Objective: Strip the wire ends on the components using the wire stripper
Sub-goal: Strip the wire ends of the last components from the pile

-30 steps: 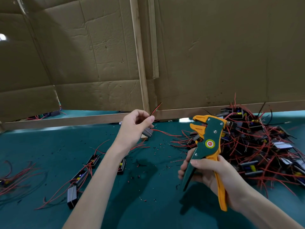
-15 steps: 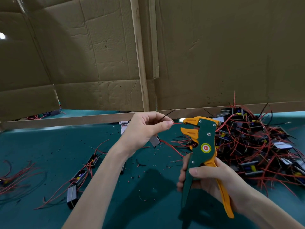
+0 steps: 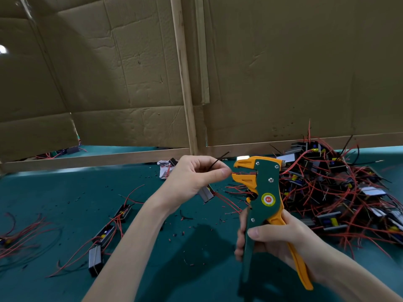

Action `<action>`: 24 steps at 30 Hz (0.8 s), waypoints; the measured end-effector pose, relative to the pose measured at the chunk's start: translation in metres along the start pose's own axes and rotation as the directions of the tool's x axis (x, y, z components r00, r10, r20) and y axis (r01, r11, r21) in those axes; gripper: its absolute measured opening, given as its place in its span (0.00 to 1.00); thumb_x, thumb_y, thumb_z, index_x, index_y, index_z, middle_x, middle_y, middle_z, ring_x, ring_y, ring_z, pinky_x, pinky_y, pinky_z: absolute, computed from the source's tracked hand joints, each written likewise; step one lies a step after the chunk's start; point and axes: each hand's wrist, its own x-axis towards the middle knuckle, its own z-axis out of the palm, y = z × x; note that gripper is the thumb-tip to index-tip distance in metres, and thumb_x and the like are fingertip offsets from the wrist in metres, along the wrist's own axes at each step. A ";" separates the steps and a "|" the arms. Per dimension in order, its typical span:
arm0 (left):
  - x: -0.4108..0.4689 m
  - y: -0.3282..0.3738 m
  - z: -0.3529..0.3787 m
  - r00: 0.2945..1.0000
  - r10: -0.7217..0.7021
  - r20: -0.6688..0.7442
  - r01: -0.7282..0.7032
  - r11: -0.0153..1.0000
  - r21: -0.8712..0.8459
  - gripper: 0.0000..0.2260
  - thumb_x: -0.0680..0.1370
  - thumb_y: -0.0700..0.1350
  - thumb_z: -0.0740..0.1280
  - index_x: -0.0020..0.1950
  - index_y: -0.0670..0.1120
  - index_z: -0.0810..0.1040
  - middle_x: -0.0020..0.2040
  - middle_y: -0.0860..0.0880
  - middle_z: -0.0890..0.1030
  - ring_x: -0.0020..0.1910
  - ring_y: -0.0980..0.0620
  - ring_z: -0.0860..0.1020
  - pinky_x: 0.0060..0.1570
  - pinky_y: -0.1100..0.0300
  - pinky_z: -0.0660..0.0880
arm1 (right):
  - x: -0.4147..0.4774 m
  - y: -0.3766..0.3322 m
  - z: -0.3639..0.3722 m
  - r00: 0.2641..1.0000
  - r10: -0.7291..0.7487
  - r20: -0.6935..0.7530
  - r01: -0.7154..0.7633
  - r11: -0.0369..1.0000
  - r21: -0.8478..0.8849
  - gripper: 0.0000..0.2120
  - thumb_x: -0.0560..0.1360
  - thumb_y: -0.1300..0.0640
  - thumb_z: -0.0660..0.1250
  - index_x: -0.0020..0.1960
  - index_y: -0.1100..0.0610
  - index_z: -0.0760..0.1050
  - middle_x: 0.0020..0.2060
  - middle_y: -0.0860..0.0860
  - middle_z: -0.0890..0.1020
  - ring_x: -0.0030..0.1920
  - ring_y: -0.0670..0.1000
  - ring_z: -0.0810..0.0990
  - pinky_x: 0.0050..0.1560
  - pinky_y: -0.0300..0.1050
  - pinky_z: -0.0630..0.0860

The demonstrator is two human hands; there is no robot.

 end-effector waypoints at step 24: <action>0.003 -0.005 -0.006 0.991 0.128 -0.035 -0.128 0.992 -0.005 0.04 0.72 0.49 0.69 0.41 0.51 0.81 0.36 0.58 0.80 0.37 0.62 0.74 0.41 0.73 0.70 | -0.006 -0.005 0.011 0.990 -0.068 -0.122 0.065 0.998 -0.025 0.12 0.63 0.59 0.76 0.45 0.62 0.81 0.38 0.66 0.80 0.41 0.65 0.81 0.46 0.57 0.80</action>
